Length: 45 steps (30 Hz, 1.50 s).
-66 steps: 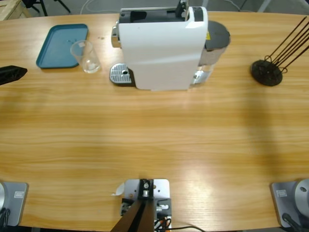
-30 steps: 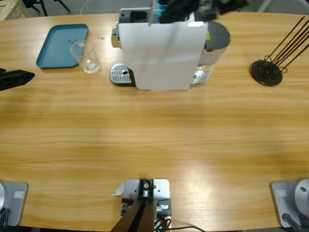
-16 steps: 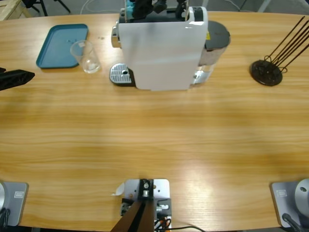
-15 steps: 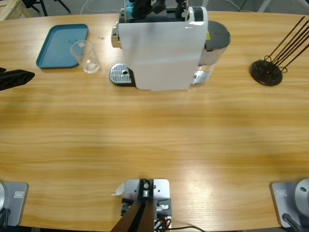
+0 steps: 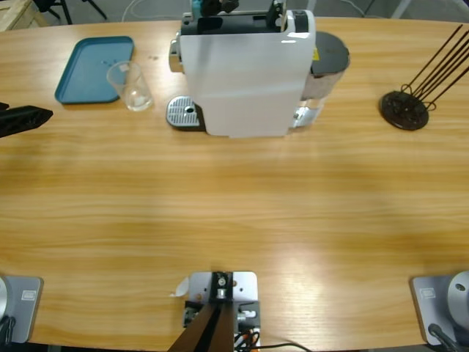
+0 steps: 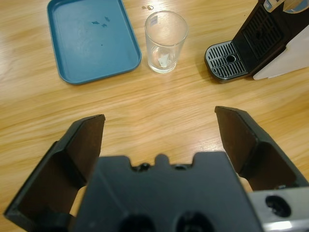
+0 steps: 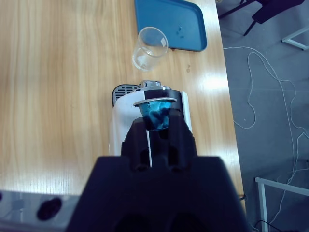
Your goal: Pour coffee
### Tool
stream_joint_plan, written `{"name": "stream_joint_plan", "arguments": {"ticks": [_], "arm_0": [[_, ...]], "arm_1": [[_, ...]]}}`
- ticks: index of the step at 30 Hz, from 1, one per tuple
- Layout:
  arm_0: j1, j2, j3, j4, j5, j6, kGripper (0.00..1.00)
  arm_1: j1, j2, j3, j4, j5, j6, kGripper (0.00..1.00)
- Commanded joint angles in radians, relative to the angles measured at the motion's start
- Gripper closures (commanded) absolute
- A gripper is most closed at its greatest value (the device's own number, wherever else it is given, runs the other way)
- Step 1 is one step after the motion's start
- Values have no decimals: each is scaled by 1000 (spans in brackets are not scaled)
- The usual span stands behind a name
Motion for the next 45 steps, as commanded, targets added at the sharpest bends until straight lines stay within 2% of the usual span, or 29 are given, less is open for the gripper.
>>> {"name": "stream_joint_plan", "arguments": {"ticks": [1,36,37,38,39,40,43,45], "arm_0": [[8,31,35,-14,-4,7,0],[8,30,35,-16,-3,9,0],[8,30,35,-17,-3,9,0],[8,30,35,-17,-3,9,0],[8,30,35,-17,-3,9,0],[8,30,35,-17,-3,9,0],[8,30,35,-17,-3,9,0],[8,30,35,-17,-3,9,0]], "arm_1": [[-4,66,-5,11,-26,-14,1000],[-29,118,-23,22,-46,-12,1000],[-29,122,-34,42,-44,-8,968],[-29,130,-56,74,-44,-5,736],[-27,134,-67,93,-44,-4,601],[-25,135,-69,98,-44,-2,509],[-20,134,-74,100,-44,15,275],[-17,137,-83,102,-44,23,178]]}}
